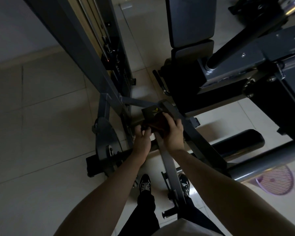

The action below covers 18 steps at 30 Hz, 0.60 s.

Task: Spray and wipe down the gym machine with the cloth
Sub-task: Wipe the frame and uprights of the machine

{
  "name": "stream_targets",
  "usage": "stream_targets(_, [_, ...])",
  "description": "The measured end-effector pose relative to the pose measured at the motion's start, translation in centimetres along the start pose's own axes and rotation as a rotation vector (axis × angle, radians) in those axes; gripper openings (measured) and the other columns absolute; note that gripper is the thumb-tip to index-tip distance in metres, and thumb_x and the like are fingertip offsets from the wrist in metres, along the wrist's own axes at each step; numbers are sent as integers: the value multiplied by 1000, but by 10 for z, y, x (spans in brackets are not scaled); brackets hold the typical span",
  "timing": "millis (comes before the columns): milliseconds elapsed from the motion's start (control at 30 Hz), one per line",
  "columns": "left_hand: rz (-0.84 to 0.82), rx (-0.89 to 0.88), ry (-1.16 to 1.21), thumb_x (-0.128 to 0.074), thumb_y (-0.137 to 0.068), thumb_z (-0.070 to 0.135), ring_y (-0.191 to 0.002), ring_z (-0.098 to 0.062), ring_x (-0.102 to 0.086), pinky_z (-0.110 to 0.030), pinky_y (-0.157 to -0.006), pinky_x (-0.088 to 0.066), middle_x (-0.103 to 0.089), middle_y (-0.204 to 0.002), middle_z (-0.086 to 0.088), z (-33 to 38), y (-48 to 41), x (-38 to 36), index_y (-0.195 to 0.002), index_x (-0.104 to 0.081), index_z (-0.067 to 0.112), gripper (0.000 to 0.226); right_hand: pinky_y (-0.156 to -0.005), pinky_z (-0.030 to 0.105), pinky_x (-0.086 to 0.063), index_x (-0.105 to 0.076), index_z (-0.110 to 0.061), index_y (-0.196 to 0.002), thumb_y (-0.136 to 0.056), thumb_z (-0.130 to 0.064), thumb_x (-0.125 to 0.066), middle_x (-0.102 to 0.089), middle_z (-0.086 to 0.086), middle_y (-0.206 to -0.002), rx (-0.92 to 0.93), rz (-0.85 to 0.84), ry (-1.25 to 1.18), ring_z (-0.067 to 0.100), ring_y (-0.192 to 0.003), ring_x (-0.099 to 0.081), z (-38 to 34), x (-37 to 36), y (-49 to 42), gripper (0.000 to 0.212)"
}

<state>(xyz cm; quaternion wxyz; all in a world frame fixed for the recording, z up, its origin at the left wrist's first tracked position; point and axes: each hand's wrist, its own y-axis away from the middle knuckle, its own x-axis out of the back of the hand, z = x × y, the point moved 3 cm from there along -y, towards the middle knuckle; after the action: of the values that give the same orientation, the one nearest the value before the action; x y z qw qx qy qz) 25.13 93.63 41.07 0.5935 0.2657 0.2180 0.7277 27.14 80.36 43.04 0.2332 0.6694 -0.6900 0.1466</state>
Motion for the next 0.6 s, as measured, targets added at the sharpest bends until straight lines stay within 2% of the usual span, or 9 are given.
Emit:
stream_targets(67, [8,-12,-33,-50,-90,56,-115,-25,-59,-39,-94,-46,-56,-133,-7,4,8,0,-139,-35,29,58,-109,32,-41,-51,-17,-141,-86,-9,-69,-44,13,-134,-78,64,-75,26,-123,-48,-9,8,4,58])
stream_targets(133, [27,-55,-54,-47,-104,39,-108,-21,-56,-31,-82,-44,-56,-127,-6,11,17,-1,-138,-41,22,38,-100,28,-44,-57,-8,-131,-86,-22,-62,-51,16,-127,-117,109,-99,27,-115,-55,-19,15,10,48])
stream_targets(200, [81,-112,-91,-45,-107,28,-105,-15,-50,-22,-74,-41,-51,-125,-3,13,20,-1,-137,-46,14,34,-89,29,-48,-60,-4,-119,-78,-44,-50,-56,14,-118,-73,124,-51,26,-104,-59,-24,20,14,58])
stream_targets(267, [155,-190,-63,-46,-106,25,-107,-15,-51,-14,-71,-40,-49,-133,-8,12,20,2,-133,-51,13,29,-82,23,-48,-62,-5,-113,-81,-41,-53,-58,11,-113,35,96,60,22,-99,-60,-24,18,15,49])
stream_targets(333, [156,-186,71,-45,-107,29,-113,-22,-57,-19,-76,-45,-48,-135,-10,9,23,5,-132,-49,22,27,-84,24,-52,-63,-10,-116,-89,-16,-63,-59,7,-114,162,-9,144,15,-101,-59,-29,8,17,28])
stream_targets(400, [112,-137,268,-41,-108,34,-111,-21,-60,-24,-74,-51,-54,-129,-4,11,29,8,-140,-42,29,33,-93,32,-54,-61,-14,-124,-89,-3,-66,-58,6,-121,219,-116,115,13,-107,-57,-41,-10,18,37])
stream_targets(467, [60,-159,380,-42,-105,41,-114,-14,-60,-27,-77,-54,-56,-131,4,13,32,13,-149,-34,35,45,-101,29,-48,-55,-16,-137,-93,-7,-64,-57,7,-132,159,-171,33,13,-118,-52,-57,-24,14,46])
stream_targets(533, [4,-181,441,-47,-102,44,-120,-13,-61,-33,-86,-55,-57,-138,4,17,29,17,-152,-33,38,52,-98,25,-41,-46,-19,-147,-95,-15,-60,-57,9,-136,167,-267,34,20,-123,-51,-63,-36,8,54])
stream_targets(600, [9,-125,493,-48,-104,38,-119,-16,-63,-37,-90,-55,-61,-136,0,19,18,20,-150,-38,37,47,-96,38,-45,-36,-28,-153,-92,-27,-53,-57,12,-134,208,-401,86,25,-116,-56,-59,-37,3,63])
